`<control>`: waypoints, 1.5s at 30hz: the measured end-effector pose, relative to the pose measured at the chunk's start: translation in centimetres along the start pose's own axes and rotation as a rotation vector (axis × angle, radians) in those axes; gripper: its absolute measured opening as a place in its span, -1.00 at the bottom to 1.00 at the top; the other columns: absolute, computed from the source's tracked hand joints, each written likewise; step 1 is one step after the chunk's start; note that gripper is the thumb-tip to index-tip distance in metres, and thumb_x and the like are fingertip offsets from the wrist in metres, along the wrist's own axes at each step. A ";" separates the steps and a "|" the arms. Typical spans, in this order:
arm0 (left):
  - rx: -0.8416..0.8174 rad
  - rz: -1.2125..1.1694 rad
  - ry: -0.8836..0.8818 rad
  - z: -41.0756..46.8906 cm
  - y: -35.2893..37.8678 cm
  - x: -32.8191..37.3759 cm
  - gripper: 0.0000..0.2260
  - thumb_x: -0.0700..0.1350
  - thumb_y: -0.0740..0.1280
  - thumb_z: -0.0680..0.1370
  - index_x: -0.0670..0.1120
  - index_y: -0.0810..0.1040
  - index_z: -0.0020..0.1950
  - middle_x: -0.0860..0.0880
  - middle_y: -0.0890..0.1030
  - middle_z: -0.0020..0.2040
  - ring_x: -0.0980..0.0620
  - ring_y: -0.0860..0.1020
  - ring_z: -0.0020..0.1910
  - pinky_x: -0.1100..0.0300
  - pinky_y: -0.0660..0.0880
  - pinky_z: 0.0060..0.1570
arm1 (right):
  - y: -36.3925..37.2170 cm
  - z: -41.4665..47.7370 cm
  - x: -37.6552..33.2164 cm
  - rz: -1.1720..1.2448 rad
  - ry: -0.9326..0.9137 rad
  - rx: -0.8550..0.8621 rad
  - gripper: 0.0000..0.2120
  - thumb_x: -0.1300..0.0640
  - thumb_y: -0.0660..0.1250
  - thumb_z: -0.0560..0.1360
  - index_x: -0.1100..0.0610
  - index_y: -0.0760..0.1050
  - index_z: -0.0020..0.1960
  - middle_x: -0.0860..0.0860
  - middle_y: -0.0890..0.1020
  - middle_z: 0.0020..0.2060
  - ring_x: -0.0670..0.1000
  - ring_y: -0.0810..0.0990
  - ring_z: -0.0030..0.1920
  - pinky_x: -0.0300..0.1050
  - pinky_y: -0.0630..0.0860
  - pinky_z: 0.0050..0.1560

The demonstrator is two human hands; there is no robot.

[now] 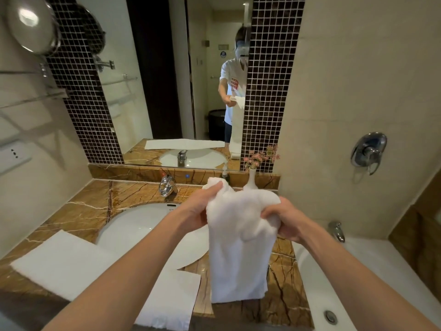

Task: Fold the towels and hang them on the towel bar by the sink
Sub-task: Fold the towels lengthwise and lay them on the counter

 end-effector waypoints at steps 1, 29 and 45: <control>0.024 0.015 0.052 0.0 0.0 0.3 -0.63 0.05 0.36 0.52 -0.16 0.56 0.22 -0.10 0.70 -0.05 -0.03 0.67 -0.13 0.13 0.60 -0.20 | 0.1 0.0 -0.2 0.019 0.003 -0.020 -0.44 0.37 0.37 0.18 0.26 0.52 0.19 0.25 0.66 0.02 0.22 0.67 -0.06 0.05 0.61 -0.18; 0.300 0.261 0.477 -1.3 -0.2 4.6 -0.81 -0.04 0.23 0.62 -0.09 0.58 0.08 -0.06 0.66 -0.04 0.00 0.65 -0.07 0.15 0.59 -0.20 | 2.5 -0.6 -7.0 -0.292 -0.537 0.300 -0.77 0.26 0.38 0.50 -0.07 0.65 -0.14 -0.09 0.69 -0.10 -0.11 0.63 -0.07 -0.30 0.55 -0.18; 0.340 0.963 0.685 -1.6 0.1 4.1 -0.83 -0.03 0.42 0.49 0.04 0.47 0.01 0.06 0.54 0.05 0.08 0.47 0.06 0.27 0.34 -0.02 | 2.5 0.0 -6.9 -0.343 -0.621 0.299 -0.78 0.29 0.44 0.44 -0.03 0.65 -0.08 -0.16 0.67 -0.15 -0.22 0.64 -0.14 -0.40 0.55 -0.18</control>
Point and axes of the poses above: each hand's wrist, its own z-axis towards the middle knuckle, its own y-axis out of the palm, x = y × z, the point moved 2 cm from there along z, towards the middle knuckle
